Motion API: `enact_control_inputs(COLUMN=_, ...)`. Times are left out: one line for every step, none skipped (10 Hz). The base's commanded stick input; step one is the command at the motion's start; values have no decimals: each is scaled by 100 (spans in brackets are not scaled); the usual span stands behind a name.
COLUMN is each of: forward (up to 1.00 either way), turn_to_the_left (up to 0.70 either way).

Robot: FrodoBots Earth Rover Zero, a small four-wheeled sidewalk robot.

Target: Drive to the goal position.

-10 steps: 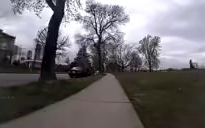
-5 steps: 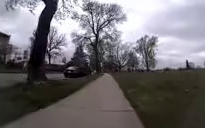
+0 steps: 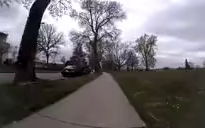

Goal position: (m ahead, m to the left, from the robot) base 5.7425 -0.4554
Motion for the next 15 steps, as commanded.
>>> enact_control_inputs(forward=100, turn_to_the_left=0)
enact_control_inputs(forward=100, turn_to_the_left=0)
enact_control_inputs(forward=100, turn_to_the_left=0)
enact_control_inputs(forward=100, turn_to_the_left=-6)
enact_control_inputs(forward=100, turn_to_the_left=-35)
enact_control_inputs(forward=100, turn_to_the_left=-40)
enact_control_inputs(forward=100, turn_to_the_left=-27)
enact_control_inputs(forward=100, turn_to_the_left=0)
enact_control_inputs(forward=100, turn_to_the_left=0)
enact_control_inputs(forward=100, turn_to_the_left=0)
enact_control_inputs(forward=100, turn_to_the_left=0)
enact_control_inputs(forward=100, turn_to_the_left=0)
enact_control_inputs(forward=100, turn_to_the_left=0)
enact_control_inputs(forward=100, turn_to_the_left=0)
enact_control_inputs(forward=100, turn_to_the_left=0)
